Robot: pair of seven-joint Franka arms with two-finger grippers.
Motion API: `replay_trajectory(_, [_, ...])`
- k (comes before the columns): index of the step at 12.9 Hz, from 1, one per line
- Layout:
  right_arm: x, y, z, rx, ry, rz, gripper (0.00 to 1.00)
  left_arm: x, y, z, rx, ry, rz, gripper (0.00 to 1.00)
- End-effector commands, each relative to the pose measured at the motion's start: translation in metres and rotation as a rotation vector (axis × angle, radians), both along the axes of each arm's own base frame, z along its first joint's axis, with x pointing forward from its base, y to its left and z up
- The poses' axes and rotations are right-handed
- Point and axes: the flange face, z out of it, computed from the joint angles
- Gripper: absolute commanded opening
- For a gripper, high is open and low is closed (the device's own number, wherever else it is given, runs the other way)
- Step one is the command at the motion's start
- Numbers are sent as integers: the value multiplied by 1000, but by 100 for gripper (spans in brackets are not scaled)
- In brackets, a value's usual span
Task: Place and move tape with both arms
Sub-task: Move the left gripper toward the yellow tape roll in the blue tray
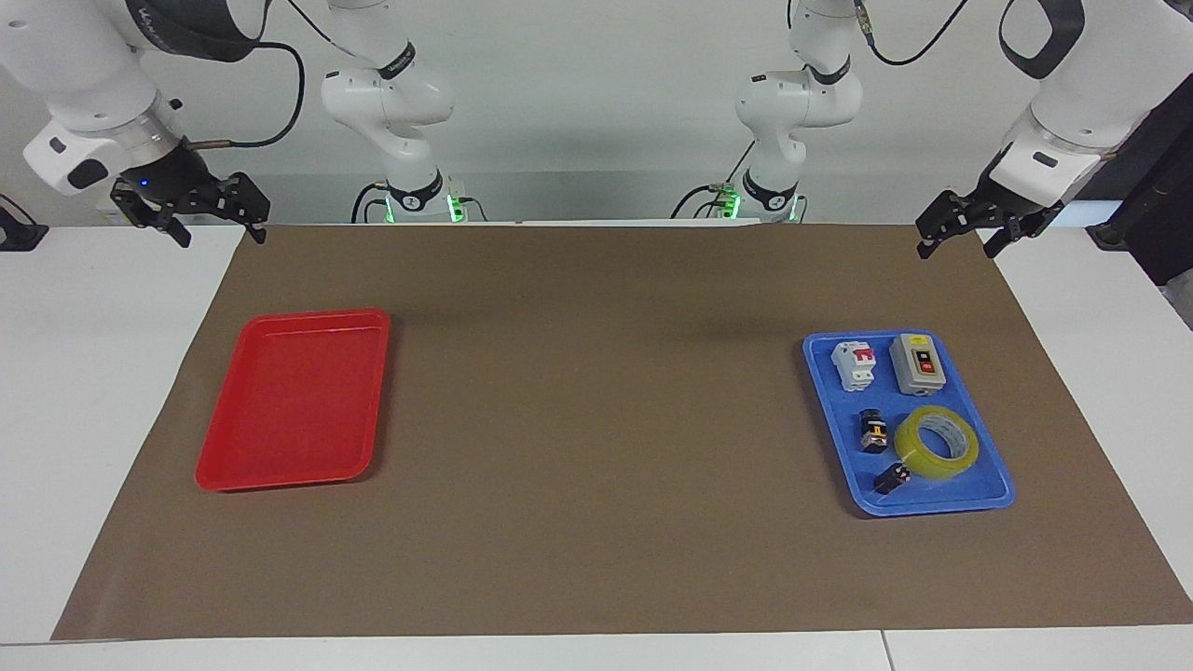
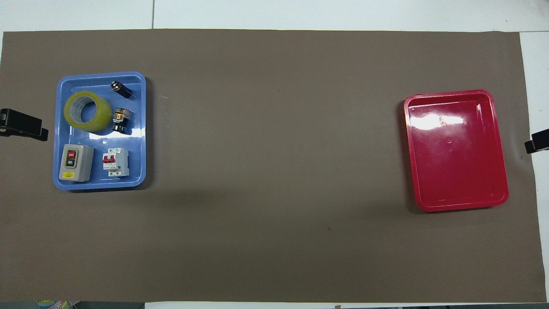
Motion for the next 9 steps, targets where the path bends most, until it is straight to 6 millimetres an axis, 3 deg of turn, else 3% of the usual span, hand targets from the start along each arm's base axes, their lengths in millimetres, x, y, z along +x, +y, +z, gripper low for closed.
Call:
replay_trajectory(1, [-1, -2, 2, 1, -13, 13, 100, -5, 3, 0, -2, -16, -10, 100])
replay_trajectory(9, [-1, -3, 3, 1, -15, 12, 100, 2, 6, -5, -1, -43, 0, 100])
